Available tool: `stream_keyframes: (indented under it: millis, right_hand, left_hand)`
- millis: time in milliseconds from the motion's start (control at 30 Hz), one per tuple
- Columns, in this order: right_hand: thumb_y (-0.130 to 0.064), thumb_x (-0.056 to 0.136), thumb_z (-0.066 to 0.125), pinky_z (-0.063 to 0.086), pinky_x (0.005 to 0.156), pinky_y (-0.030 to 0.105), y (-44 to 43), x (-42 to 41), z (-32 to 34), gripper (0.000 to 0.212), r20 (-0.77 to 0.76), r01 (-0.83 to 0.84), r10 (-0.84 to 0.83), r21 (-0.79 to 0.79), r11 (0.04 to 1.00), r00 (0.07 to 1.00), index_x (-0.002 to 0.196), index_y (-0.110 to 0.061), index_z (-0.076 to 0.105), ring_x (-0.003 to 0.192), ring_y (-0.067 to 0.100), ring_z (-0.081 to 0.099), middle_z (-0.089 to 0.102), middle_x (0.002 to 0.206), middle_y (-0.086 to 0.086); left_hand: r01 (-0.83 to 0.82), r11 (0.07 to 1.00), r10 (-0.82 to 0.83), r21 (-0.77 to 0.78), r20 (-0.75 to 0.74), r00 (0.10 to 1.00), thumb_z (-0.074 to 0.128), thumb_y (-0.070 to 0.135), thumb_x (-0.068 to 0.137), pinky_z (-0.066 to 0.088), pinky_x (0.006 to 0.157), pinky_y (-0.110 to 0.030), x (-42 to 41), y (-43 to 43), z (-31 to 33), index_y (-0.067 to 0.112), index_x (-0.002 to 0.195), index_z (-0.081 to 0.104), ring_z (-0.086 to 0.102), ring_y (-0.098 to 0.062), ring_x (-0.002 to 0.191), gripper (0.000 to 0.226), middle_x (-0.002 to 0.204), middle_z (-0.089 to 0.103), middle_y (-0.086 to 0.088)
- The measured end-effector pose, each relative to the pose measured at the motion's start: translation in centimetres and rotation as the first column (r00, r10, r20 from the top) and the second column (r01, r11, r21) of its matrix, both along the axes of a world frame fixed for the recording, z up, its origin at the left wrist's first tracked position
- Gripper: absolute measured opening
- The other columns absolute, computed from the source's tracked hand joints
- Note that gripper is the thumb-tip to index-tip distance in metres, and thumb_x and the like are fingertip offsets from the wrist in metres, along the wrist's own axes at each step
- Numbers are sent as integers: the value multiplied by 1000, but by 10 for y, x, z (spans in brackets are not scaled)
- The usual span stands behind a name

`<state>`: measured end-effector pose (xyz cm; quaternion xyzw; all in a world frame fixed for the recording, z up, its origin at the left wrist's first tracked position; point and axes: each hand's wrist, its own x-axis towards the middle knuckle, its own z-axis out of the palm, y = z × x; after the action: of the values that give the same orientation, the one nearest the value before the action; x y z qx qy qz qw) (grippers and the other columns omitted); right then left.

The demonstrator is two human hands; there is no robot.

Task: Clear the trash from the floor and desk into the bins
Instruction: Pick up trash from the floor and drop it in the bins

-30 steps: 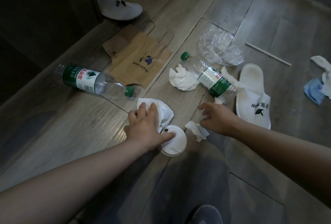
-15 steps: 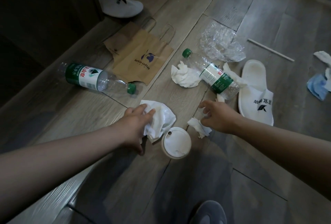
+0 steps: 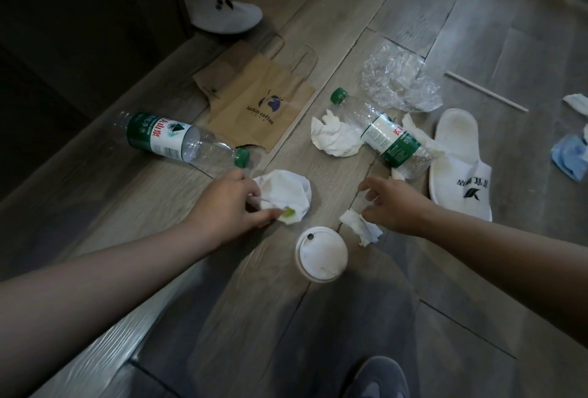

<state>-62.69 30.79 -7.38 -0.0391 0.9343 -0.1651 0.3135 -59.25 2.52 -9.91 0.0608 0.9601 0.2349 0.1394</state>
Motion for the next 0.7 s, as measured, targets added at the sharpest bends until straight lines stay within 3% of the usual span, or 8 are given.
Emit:
stream_keyframes:
  millis: [100,233,300,367,433,467,567,700]
  right_hand:
    - [-22,83,67,49,85,27,1,1,1,56,4,6,-6,2,1000,1000,136,-19,47,108,19,58,59,126,6]
    - [-22,83,68,46,81,24,5,1,3,56,-3,23,-23,-8,1000,1000,135,-19,48,106,18,58,60,125,6]
    - [-22,83,69,47,82,25,7,2,3,55,-5,29,-29,-12,1000,1000,135,-19,48,105,18,58,60,124,6]
    - [-23,83,69,48,83,26,10,3,3,55,-5,30,-30,-2,1000,1000,135,-19,48,106,18,58,60,125,5]
    - [-23,84,68,48,84,26,12,3,2,55,-1,37,-37,-1,999,999,135,-19,48,106,19,58,59,125,6]
    - [-23,84,68,49,84,27,12,3,2,55,-1,38,-38,-1,999,999,135,-19,48,106,19,58,59,125,6]
    - [-23,83,68,48,86,28,13,2,1,55,-13,27,-27,12,1000,1000,134,-18,48,105,20,59,60,124,7]
    - [-24,82,67,49,89,31,13,3,2,56,-16,11,-11,25,1000,1000,135,-18,48,107,21,58,61,124,7]
  left_hand:
    - [8,999,-9,-37,-4,1000,63,63,74,50,68,-35,2,14,0,17,81,65,56,-16,77,47,87,57,0]
    - [80,997,-80,3,54,995,60,52,83,46,70,-32,15,41,-4,15,78,64,57,-18,82,37,84,56,3]
    - [69,997,-70,36,23,997,62,55,80,43,70,-30,19,51,-4,17,82,59,54,-17,87,39,90,52,5]
    - [29,1000,-29,0,-34,999,64,65,69,42,81,-30,23,58,-4,21,98,53,46,-18,101,54,106,46,3]
    - [10,997,-11,-79,-19,1000,63,76,58,33,103,-39,27,64,-7,26,125,40,30,-25,127,87,136,31,-2]
    - [22,994,-19,-109,24,1000,62,80,55,21,111,-49,30,67,-9,29,138,26,12,-30,139,105,150,11,-2]
    - [23,993,-4,-119,152,988,62,85,48,-1,110,-66,36,82,-18,38,144,-20,-34,-33,138,134,149,-37,5]
    - [-83,991,108,-103,273,956,62,87,44,1,107,-70,34,103,-25,37,142,-29,-34,-40,136,142,148,-42,2]
